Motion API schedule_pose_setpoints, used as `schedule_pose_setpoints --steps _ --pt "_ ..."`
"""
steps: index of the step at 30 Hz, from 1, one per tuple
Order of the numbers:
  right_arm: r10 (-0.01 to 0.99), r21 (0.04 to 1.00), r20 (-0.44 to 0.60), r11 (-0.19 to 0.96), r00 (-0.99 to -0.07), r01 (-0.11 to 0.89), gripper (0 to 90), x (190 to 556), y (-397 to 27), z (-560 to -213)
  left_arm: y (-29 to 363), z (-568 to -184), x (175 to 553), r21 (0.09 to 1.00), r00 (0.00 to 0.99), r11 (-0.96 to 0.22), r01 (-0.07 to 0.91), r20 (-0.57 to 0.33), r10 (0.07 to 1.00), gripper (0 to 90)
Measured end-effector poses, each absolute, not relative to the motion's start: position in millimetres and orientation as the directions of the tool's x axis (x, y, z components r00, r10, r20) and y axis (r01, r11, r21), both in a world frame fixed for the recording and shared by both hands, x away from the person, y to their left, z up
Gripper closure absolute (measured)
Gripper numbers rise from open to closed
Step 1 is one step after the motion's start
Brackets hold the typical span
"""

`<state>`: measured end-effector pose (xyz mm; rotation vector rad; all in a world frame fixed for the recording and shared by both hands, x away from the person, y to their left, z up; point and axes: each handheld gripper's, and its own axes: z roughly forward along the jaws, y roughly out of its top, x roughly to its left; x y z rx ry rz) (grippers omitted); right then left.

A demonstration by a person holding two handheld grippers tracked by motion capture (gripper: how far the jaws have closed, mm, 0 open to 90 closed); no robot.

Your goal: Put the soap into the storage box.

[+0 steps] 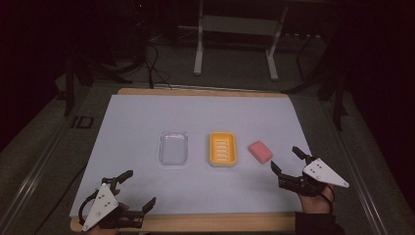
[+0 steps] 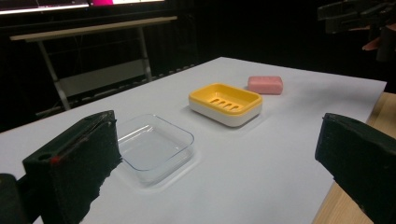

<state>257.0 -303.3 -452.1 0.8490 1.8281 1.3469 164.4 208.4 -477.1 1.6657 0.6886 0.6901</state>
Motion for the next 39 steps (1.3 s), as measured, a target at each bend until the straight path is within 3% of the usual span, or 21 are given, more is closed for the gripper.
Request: schedule_pose_setpoints --steps 19,25,32,39 --pt "0.788 0.953 -0.186 0.291 -0.588 0.089 13.4 266.3 -299.0 -451.6 209.5 -477.1 164.4 0.98 0.651 -0.18 0.085 0.082 0.754 0.2" --pt "0.794 0.911 -0.168 0.352 -0.584 0.215 12.8 275.8 -297.4 -454.9 209.3 -477.5 164.4 0.978 0.642 -0.187 0.087 0.088 0.761 0.2" --pt "0.89 0.801 -0.097 0.336 -0.446 0.495 13.7 292.6 -300.1 -465.7 207.7 -478.2 164.8 0.975 0.64 -0.204 0.093 0.098 0.762 0.2" --pt "0.933 0.712 -0.093 0.307 -0.348 0.632 14.2 299.8 -309.0 -472.1 207.2 -478.5 164.6 0.973 0.64 -0.208 0.096 0.1 0.762 0.2"
